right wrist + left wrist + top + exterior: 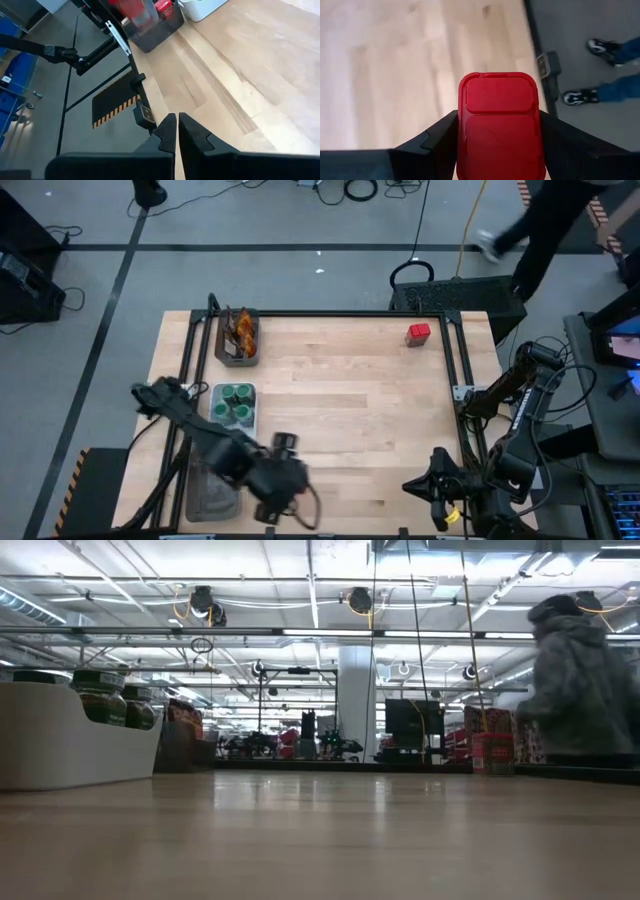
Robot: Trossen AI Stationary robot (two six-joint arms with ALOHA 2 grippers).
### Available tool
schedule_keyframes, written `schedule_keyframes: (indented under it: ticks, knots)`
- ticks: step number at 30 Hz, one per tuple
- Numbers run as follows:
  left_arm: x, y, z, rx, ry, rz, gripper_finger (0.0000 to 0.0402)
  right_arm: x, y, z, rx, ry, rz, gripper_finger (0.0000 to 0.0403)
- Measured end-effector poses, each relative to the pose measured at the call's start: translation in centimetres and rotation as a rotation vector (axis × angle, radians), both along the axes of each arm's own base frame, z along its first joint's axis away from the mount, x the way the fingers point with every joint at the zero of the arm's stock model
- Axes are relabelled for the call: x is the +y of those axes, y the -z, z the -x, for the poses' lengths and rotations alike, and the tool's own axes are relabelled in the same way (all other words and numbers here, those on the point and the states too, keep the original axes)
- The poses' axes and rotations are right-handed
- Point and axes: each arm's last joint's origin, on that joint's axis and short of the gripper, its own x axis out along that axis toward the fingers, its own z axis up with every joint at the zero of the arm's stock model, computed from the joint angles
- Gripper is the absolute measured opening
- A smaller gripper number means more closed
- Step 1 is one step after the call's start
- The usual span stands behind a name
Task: Sort spices by type
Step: Put the bottom red seasoning can into the bottom left black bin
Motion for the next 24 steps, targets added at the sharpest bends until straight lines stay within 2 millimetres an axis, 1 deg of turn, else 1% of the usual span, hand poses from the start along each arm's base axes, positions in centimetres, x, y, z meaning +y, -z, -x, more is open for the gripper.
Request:
schedule_keyframes:
  ticks: [3, 6, 8, 10, 14, 19, 24]
  knots:
    - [-0.2, -1.1, 3.1, 0.003, -0.084, -0.023, 0.0230, -0.2, 0.0, -0.3, 0.003, 0.002, 0.020, 0.0000]
    - [-0.6, -1.4, 6.0, 0.026, -0.149, -0.018, 0.0230, -0.6, 0.1, -0.6, 0.013, 0.016, 0.039, 0.0000]
    - [-1.0, -0.9, 7.8, 0.052, -0.173, -0.018, 0.0230, -0.8, 0.2, -0.8, 0.019, 0.026, 0.048, 0.0000]
    - [-1.2, 0.0, 9.1, 0.096, -0.197, -0.038, 0.0230, -1.1, 0.2, -1.1, 0.022, 0.034, 0.063, 0.0000]
    - [-1.9, 2.0, 10.7, 0.147, -0.231, -0.027, 0.0230, -1.5, 0.2, -1.7, 0.024, 0.038, 0.095, 0.0000]
    - [-3.1, 3.7, 12.2, 0.220, -0.227, 0.006, 0.0230, -1.9, 0.2, -2.3, 0.027, 0.049, 0.119, 0.0000]
    - [-4.0, 5.5, 14.0, 0.266, -0.227, -0.042, 0.0230, -2.3, 0.2, -2.7, 0.028, 0.065, 0.122, 0.0000]
